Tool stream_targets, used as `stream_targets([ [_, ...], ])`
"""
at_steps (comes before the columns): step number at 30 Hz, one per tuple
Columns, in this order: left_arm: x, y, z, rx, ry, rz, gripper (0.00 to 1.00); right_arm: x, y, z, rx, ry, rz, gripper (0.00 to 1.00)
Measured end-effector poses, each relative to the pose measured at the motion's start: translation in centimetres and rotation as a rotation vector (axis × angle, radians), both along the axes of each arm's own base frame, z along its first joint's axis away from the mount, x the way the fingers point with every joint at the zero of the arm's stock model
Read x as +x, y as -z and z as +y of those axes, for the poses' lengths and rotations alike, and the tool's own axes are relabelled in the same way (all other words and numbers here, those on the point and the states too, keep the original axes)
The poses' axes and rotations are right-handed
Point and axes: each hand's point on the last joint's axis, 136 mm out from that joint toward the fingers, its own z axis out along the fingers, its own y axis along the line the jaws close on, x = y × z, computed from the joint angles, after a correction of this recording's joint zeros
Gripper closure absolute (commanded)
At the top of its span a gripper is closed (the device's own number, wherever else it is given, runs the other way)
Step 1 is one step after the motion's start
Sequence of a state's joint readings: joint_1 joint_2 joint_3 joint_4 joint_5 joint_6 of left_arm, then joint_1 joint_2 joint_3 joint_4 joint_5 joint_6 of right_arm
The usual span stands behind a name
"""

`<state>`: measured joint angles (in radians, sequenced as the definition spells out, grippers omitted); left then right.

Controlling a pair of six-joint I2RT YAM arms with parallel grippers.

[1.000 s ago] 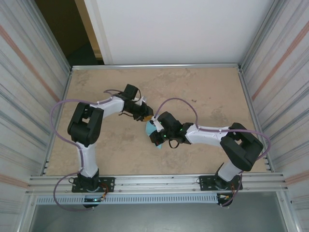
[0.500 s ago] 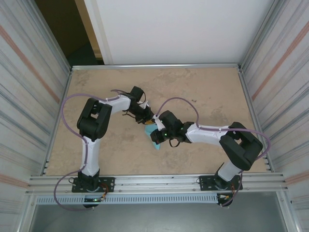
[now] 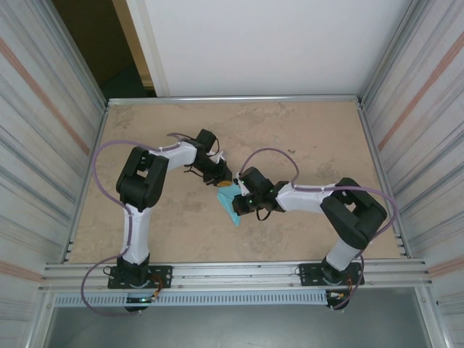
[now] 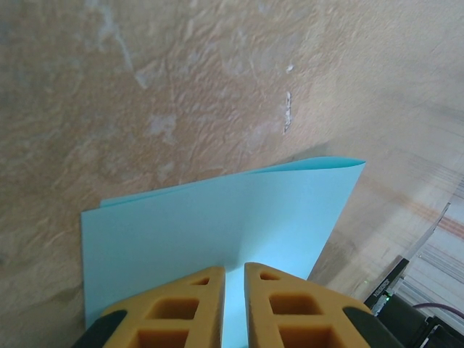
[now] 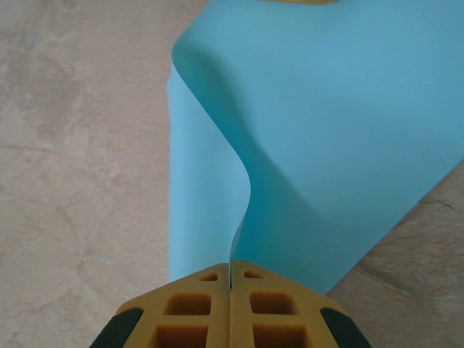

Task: Fold a paper plane with a square sheet of paper (pick it up from the middle)
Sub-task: Third fold the triangle at the center of the table.

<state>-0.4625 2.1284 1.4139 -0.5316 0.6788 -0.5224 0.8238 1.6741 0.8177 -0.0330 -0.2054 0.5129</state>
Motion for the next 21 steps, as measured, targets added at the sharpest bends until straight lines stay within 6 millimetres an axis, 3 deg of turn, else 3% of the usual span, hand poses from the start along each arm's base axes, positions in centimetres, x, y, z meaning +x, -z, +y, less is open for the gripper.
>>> stream_targets([
  [21,-0.06,-0.08,-0.07,0.002,0.005,0.000,0.83,0.67,0.46,0.46,-0.026,0.008,0.018,1.00],
])
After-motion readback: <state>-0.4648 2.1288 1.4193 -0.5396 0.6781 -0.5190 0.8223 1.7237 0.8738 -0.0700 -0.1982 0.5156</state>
